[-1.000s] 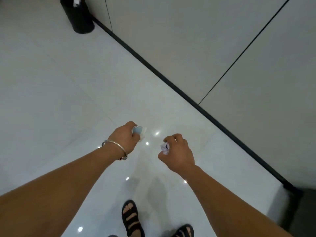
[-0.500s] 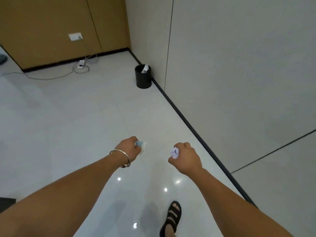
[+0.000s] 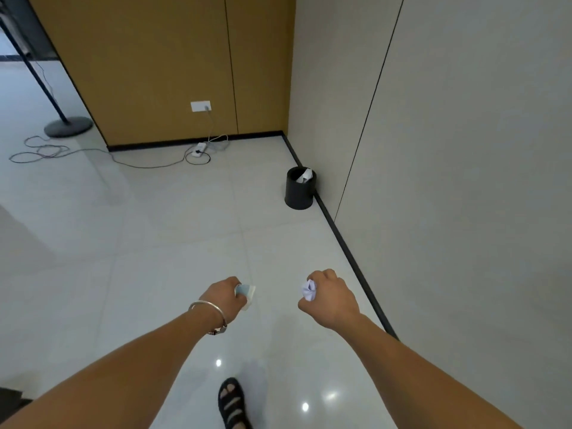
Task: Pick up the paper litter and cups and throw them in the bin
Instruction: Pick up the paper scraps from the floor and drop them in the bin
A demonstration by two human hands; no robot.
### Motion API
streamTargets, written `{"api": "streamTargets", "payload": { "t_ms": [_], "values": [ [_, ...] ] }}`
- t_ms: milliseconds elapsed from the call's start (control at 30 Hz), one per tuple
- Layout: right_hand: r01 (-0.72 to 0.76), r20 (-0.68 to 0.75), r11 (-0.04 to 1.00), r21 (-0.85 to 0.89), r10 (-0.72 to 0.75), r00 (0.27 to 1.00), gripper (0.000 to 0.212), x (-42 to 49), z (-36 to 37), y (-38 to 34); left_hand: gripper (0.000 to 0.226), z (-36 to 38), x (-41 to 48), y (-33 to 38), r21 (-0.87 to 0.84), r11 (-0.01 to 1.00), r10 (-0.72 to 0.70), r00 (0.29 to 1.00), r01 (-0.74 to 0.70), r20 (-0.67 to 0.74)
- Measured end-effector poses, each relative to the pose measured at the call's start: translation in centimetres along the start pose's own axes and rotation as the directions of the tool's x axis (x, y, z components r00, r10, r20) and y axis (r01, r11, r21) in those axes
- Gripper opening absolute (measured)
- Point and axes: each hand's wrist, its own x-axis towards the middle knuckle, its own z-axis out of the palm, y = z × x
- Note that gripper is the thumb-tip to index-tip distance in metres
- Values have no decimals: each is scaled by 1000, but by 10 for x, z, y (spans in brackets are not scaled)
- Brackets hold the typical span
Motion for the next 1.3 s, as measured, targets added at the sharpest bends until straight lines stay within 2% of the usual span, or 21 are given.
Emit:
{"api": "streamTargets", "payload": {
  "t_ms": [267,400,667,800,1033,1167,1300],
  "values": [
    [-45,4,998,-33,45,999,25,151,-6,-55,22,-73,165,-22,-79,996,31,999,-32,-17],
    [-67,-30,997,-38,66,997,36,213,-18,-74,19,-110,230,-16,-107,993,44,999,-45,-18],
    [-88,-18,996,-24,88,996,41,348,-28,-72,21,-128,356,19,-80,991,113,993,-109,46],
    [-70,-11,997,14,70,998,31,440,-41,-73,26,-147,434,40,1,991,132,991,-132,30],
    [30,-5,999,30,-30,1000,21,577,-88,-82,26,-198,557,65,9,998,65,997,-65,-40],
    [19,49,1000,9,-20,999,16,642,-104,-78,27,-208,616,79,23,997,75,997,-75,29],
    [-51,55,998,47,48,997,33,712,-102,-76,26,-213,694,87,9,994,112,991,-113,70]
  ]
}}
